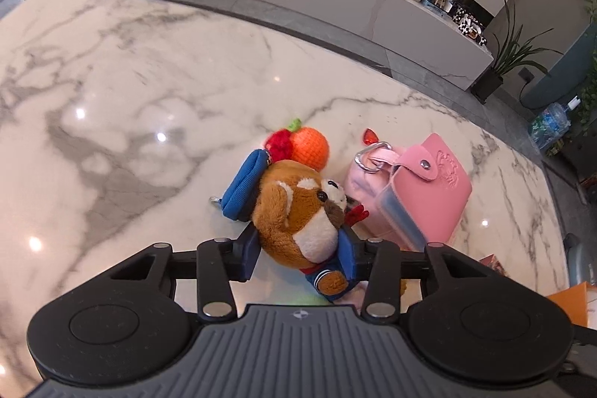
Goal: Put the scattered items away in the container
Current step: 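Close the left gripper on the teddy bear while the right gripper grasps the pink pompom, then lift the teddy bear with the left gripper while the right gripper lifts the pompom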
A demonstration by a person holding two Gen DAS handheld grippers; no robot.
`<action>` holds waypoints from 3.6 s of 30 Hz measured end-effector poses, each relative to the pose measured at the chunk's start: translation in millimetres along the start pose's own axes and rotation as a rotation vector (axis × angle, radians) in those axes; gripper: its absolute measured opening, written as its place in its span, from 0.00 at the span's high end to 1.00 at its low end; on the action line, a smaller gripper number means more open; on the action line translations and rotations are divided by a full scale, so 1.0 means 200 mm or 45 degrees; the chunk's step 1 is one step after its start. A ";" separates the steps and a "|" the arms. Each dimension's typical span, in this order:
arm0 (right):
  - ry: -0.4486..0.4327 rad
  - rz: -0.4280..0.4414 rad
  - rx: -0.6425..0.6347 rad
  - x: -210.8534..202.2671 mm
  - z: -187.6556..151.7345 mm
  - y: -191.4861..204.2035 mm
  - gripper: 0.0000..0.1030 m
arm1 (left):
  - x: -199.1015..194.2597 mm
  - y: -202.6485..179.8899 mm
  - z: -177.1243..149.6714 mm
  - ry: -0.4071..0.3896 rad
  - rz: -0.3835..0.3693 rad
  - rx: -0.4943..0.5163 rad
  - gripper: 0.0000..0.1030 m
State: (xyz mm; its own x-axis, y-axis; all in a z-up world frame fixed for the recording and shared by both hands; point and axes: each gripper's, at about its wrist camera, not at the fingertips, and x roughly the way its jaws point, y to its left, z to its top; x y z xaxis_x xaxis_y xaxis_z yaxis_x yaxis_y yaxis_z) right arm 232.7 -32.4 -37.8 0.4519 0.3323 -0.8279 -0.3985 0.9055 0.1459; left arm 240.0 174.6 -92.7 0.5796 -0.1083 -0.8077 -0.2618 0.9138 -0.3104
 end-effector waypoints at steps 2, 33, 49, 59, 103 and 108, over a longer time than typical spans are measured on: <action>0.014 0.055 0.016 -0.04 -0.01 0.02 0.45 | -0.04 0.03 -0.01 -0.014 0.023 0.003 0.52; 0.173 0.027 0.010 -0.10 -0.42 0.11 0.93 | -0.40 0.08 -0.47 0.057 0.067 0.112 0.52; -0.004 -0.007 0.077 -0.48 -0.58 -0.03 0.98 | -0.62 -0.12 -0.65 -0.015 -0.001 0.202 0.52; -0.055 -0.025 0.129 -0.53 -0.68 -0.11 0.95 | -0.58 -0.18 -0.75 0.017 0.005 0.247 0.52; 0.004 -0.099 0.203 -0.22 -0.62 -0.17 0.44 | -0.34 -0.02 -0.71 0.171 -0.120 0.012 0.36; 0.019 -0.095 0.220 -0.23 -0.64 -0.19 0.35 | -0.30 -0.02 -0.69 0.187 -0.140 -0.049 0.35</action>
State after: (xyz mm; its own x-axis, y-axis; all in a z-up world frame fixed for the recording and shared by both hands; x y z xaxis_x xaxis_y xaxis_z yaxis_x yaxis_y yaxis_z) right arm 125.8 -115.1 -74.4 0.4628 0.2598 -0.8475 -0.2210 0.9597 0.1735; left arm 99.3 122.5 -112.4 0.4881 -0.2652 -0.8315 -0.2343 0.8780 -0.4175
